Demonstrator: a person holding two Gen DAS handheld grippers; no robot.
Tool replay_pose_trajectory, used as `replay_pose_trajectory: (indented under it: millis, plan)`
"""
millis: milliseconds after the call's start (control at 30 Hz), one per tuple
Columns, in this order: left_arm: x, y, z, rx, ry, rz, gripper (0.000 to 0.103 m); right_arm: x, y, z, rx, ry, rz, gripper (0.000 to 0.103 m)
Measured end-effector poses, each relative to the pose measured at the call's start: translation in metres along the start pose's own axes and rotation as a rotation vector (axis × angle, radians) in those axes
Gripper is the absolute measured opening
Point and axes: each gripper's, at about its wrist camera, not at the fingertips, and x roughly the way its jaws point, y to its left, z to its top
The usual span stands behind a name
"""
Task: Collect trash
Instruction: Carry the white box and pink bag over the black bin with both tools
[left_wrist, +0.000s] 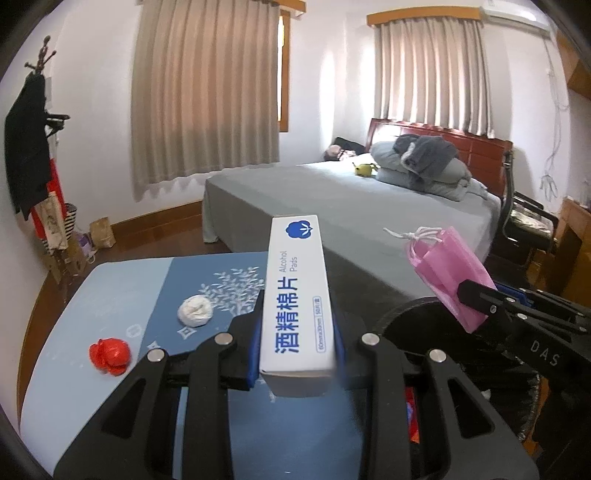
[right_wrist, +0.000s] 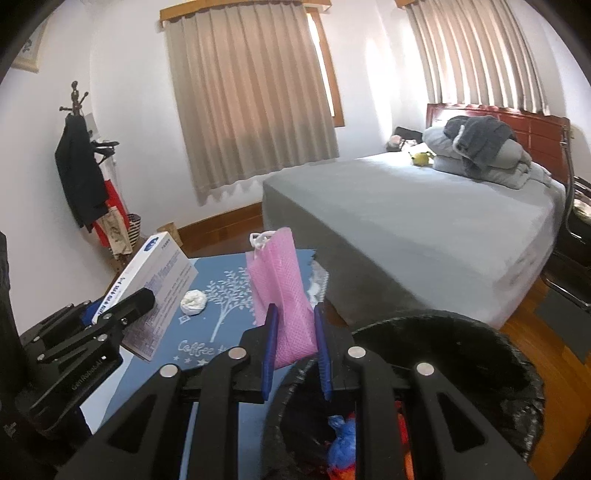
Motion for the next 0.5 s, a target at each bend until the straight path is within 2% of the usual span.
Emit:
replay_pose_trajectory:
  millis: [500]
  plan:
    - [0.001, -0.058, 0.001, 0.076, -0.008, -0.124, 0.029, -0.031, -0.051, -0.014, 0.060, -0.003, -0.116, 0.020]
